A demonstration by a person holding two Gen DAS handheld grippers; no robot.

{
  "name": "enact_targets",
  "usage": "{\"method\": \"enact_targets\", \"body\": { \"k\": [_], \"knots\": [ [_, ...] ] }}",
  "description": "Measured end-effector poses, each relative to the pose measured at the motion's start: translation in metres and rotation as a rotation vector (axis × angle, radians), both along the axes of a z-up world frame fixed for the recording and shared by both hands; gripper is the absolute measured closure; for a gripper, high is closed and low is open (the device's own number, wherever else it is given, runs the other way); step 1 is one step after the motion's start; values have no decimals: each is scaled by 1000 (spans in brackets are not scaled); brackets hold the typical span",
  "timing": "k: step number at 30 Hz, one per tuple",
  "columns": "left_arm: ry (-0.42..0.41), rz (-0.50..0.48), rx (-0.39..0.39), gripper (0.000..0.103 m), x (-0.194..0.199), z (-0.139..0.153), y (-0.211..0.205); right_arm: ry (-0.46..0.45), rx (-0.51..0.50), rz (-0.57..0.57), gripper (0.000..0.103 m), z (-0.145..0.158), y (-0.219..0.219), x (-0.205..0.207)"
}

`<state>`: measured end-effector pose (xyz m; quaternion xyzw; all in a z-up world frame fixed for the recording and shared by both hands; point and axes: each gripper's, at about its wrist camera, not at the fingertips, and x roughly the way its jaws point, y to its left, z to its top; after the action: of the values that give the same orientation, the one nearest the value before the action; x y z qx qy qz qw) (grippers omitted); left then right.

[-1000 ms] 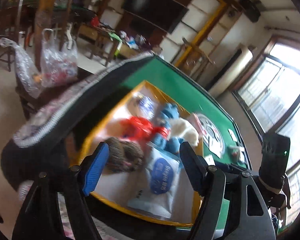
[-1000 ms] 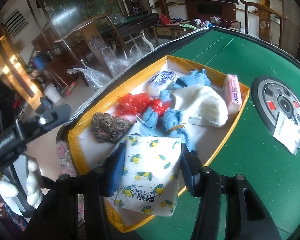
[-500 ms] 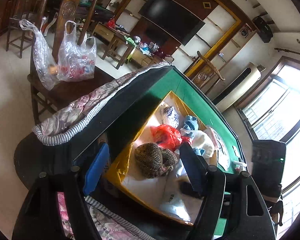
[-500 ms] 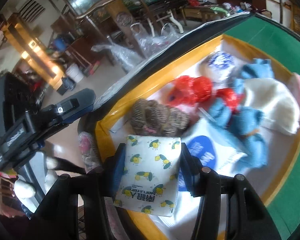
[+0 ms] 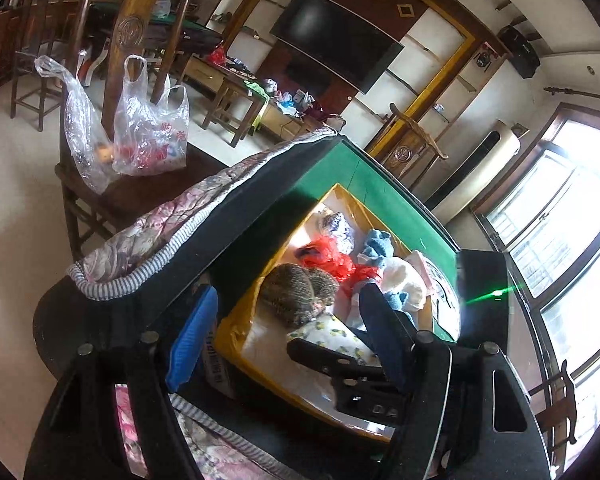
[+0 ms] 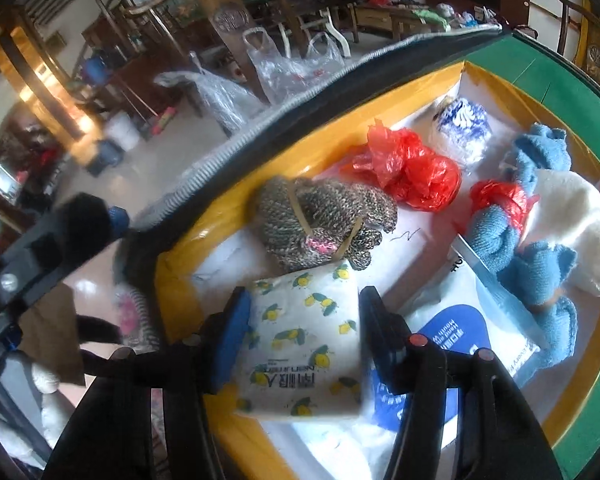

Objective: Organize soft objects
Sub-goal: 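Move both tools back over the table toward the blue Vinda tissue pack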

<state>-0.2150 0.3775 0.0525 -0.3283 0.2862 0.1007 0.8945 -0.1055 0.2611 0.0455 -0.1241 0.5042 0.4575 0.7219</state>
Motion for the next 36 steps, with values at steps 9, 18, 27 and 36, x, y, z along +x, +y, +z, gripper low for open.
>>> {"method": "enact_targets", "body": {
  "k": [9,18,27,36],
  "knots": [
    [5,-36,57,30,8,20,-33,-70,182,-45,41,44,-91,-7],
    [39,-250,153,30,48,33,-120,-125,188,-439,41,45,-276,57],
    [113,-437,217,30,83,31,-206,-156,362,-1012,36,55,-480,132],
    [177,-547,267,30,100,27,-260,-93,328,-1168,30,40,-533,189]
  ]
}}
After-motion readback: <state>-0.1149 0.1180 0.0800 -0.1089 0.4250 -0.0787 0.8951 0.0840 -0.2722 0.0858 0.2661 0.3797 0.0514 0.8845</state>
